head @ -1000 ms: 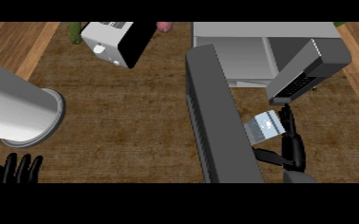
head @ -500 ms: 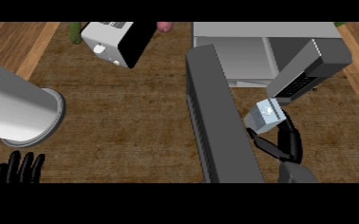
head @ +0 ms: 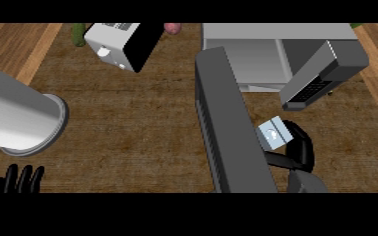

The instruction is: Pick up the milk, place it into the microwave and close the microwave

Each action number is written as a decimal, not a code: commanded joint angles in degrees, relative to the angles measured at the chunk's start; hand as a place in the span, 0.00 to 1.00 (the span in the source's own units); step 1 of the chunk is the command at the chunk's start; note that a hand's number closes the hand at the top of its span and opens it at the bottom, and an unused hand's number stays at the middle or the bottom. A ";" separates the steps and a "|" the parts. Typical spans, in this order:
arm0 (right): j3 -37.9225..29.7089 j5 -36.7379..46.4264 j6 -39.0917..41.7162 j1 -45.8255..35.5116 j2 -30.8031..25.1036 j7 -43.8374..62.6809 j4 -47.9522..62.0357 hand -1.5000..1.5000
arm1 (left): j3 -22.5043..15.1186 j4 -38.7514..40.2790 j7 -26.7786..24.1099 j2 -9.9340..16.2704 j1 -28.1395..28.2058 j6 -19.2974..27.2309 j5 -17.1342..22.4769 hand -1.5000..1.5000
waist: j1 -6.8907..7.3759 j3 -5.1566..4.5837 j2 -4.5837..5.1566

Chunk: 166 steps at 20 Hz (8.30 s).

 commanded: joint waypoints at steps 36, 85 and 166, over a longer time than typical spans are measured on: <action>17.37 -2.77 2.45 13.36 1.78 45.12 -60.57 1.00 | 11.22 0.68 -0.47 2.17 2.71 -7.13 9.68 0.00 | -0.18 -0.05 -0.12; 5.14 22.38 -41.86 -44.12 -2.04 12.97 22.76 1.00 | 19.79 12.07 -0.01 6.06 -7.78 -16.31 12.47 0.00 | 6.08 0.02 2.12; -2.43 18.88 -21.32 -32.50 -4.31 2.78 23.63 0.00 | 12.48 13.47 -1.09 0.75 -8.93 -14.39 1.46 0.00 | 1.99 0.14 0.85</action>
